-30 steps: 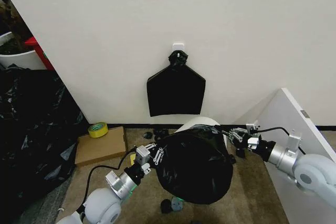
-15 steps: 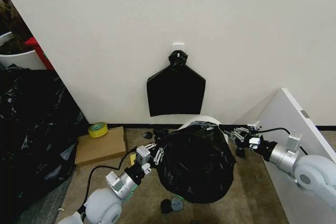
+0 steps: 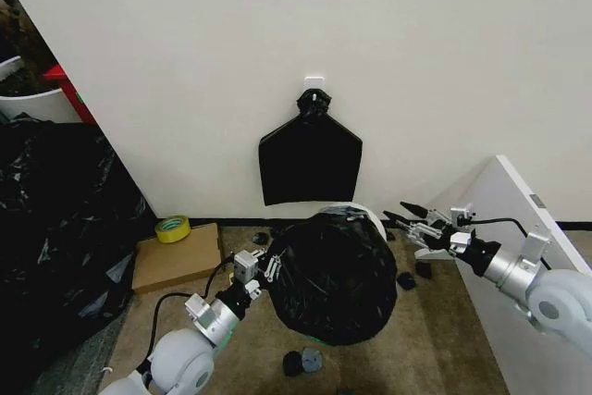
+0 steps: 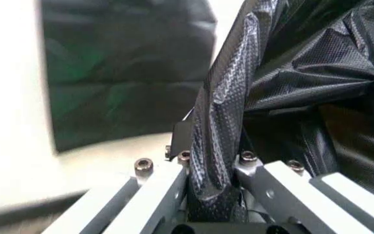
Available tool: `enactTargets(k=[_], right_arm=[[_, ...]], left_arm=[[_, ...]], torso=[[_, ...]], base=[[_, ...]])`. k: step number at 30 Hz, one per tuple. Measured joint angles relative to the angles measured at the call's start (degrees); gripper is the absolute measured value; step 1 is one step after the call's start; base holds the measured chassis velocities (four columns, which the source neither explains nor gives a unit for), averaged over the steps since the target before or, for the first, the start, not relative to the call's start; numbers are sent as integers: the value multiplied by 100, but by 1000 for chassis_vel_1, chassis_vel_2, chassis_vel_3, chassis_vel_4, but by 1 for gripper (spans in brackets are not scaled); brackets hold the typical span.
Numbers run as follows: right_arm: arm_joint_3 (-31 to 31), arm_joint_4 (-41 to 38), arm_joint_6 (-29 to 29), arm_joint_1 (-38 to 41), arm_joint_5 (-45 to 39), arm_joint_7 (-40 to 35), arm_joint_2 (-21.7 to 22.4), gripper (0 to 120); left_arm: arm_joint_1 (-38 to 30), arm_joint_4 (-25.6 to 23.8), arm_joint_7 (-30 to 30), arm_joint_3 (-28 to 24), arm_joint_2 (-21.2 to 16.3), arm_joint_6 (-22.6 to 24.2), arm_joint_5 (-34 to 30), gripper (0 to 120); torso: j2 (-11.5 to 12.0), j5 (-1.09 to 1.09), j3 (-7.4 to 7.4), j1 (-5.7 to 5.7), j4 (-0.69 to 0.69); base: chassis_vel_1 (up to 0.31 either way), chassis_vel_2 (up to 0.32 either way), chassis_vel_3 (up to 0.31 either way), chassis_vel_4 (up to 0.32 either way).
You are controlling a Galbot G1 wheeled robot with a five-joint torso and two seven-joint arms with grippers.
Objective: Place the garbage bag over the trash bin.
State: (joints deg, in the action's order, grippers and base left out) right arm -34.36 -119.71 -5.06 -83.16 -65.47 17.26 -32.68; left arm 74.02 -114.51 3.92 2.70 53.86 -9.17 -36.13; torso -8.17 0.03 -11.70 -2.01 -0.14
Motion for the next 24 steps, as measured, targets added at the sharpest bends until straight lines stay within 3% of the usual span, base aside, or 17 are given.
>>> enactTargets(k=[7,8,11,15,21,24], right_arm=[[293,-1445,-624,-169,584,-1767,-465,55],[293,-1445,-624,-169,584,-1767,-465,55],[482,-1990,-1113,-222,754,-2493,-655,40],[743,-2300,-1658,-280,893,-3041,-796,29],[1790,-2230,-2474,-85,1353,-3945,-1128,3],[2034,-2120,-2588,-20,1615,-4004,-1235,0]], left_arm=[[-142,-260,1393,-42,280,882,-982,1],[-142,-260,1393,-42,280,882,-982,1],[-239,-270,1806,-170,407,1123,-1178,1],[-324,-224,1989,-305,498,1183,-1170,1],[-429,-218,2113,-588,643,1227,-952,1],[-451,-219,2116,-695,645,1242,-804,1]], torso=[[0,-1,0,0,-1],[0,-1,0,0,-1],[0,-1,0,0,-2],[0,-1,0,0,-3],[0,0,0,0,-1],[0,1,0,0,-1]], base=[[0,0,0,0],[0,0,0,0],[0,0,0,0],[0,0,0,0],[0,0,0,0],[0,0,0,0]])
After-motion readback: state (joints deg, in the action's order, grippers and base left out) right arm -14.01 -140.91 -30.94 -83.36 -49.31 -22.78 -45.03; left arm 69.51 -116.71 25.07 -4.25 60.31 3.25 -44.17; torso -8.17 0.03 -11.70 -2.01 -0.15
